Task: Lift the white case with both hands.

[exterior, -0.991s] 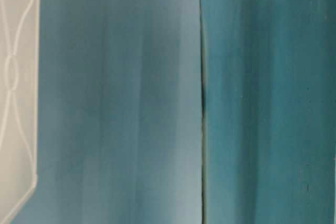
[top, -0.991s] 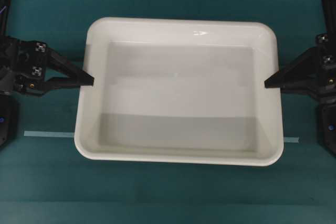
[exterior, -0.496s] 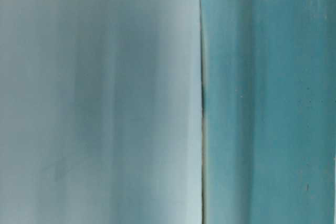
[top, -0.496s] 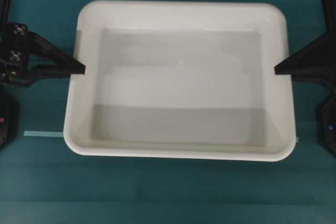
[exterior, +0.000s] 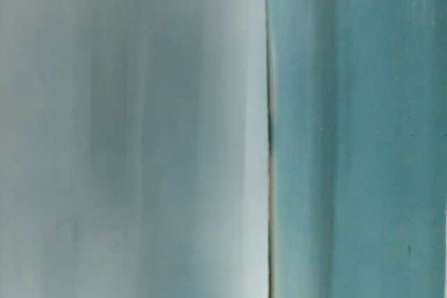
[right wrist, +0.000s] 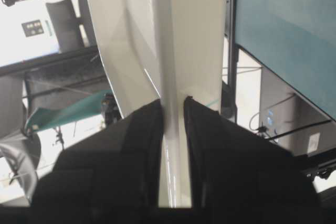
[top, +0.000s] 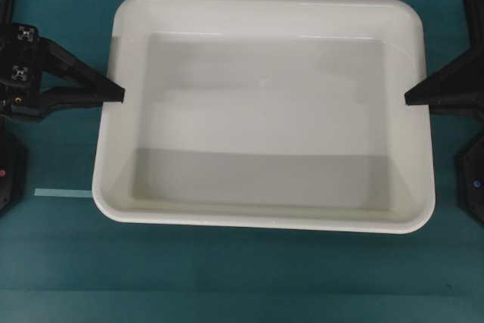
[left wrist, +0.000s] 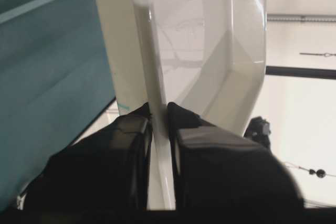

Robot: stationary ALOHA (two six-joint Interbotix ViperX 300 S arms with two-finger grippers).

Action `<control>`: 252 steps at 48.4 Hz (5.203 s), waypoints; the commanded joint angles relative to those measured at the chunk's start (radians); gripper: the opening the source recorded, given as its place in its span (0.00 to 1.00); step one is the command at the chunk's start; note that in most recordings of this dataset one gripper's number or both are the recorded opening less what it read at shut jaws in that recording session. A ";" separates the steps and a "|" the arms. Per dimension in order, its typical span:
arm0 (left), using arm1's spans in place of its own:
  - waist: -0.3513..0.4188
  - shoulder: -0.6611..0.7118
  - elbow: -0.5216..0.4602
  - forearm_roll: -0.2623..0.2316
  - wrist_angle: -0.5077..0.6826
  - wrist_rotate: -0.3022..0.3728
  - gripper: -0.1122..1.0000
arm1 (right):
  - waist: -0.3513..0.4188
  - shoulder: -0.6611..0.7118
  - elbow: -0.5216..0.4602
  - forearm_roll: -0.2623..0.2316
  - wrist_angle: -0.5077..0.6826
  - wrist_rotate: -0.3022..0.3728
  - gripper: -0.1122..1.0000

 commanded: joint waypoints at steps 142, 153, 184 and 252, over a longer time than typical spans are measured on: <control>0.038 0.620 0.486 0.011 -0.279 0.002 0.15 | 0.115 0.723 0.477 0.008 -0.548 -0.124 0.21; 0.038 0.620 0.480 0.012 -0.281 0.002 0.15 | 0.115 0.723 0.479 0.008 -0.548 -0.124 0.21; 0.034 0.606 0.474 0.011 -0.373 0.003 0.42 | 0.117 0.723 0.474 0.008 -0.546 -0.126 0.79; 0.012 0.153 0.451 0.012 -0.210 0.091 0.97 | 0.094 0.288 0.445 -0.092 -0.532 -0.250 0.93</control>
